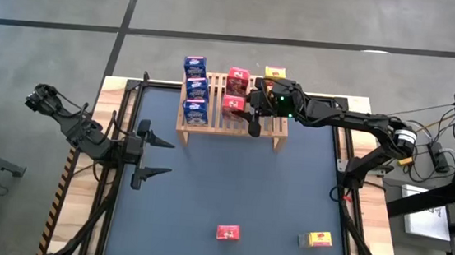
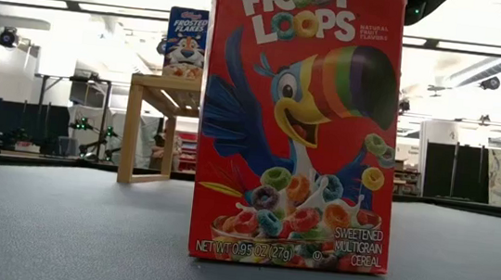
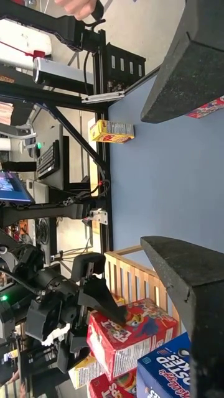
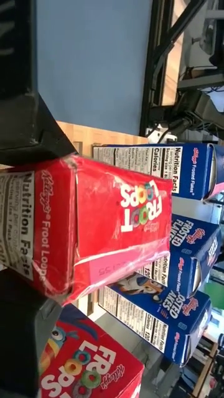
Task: Stack cereal on shelf
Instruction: Put the left red cereal box on the shelf aligned with the other red cereal box
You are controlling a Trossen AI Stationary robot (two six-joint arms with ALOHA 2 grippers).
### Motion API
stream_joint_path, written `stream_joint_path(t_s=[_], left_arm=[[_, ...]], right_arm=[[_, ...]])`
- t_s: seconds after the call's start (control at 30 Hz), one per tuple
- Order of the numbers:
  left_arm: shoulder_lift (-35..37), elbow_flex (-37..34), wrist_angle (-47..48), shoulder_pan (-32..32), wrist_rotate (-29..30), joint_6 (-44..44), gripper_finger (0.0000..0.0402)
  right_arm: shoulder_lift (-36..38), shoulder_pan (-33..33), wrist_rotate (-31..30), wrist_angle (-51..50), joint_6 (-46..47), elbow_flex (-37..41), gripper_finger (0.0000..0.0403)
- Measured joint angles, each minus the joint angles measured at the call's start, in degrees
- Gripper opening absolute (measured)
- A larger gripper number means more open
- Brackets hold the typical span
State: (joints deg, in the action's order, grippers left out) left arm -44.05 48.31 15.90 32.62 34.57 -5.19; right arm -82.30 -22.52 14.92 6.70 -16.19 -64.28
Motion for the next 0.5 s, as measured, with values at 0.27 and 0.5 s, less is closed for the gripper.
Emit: stream_joint_path(t_s=[0.27,0.5], left_arm=[[0.0,0.0,0.0,0.0,0.0,-0.1,0.0294],[0.0,0.0,0.0,0.0,0.0,-0.1,0.0294]], right_arm=[[0.0,0.2,-0.1,0.0,0.0,-0.1,0.0216],[0.9,0.2,-1.5,-0.1,-0.1,-0.1,0.0228]])
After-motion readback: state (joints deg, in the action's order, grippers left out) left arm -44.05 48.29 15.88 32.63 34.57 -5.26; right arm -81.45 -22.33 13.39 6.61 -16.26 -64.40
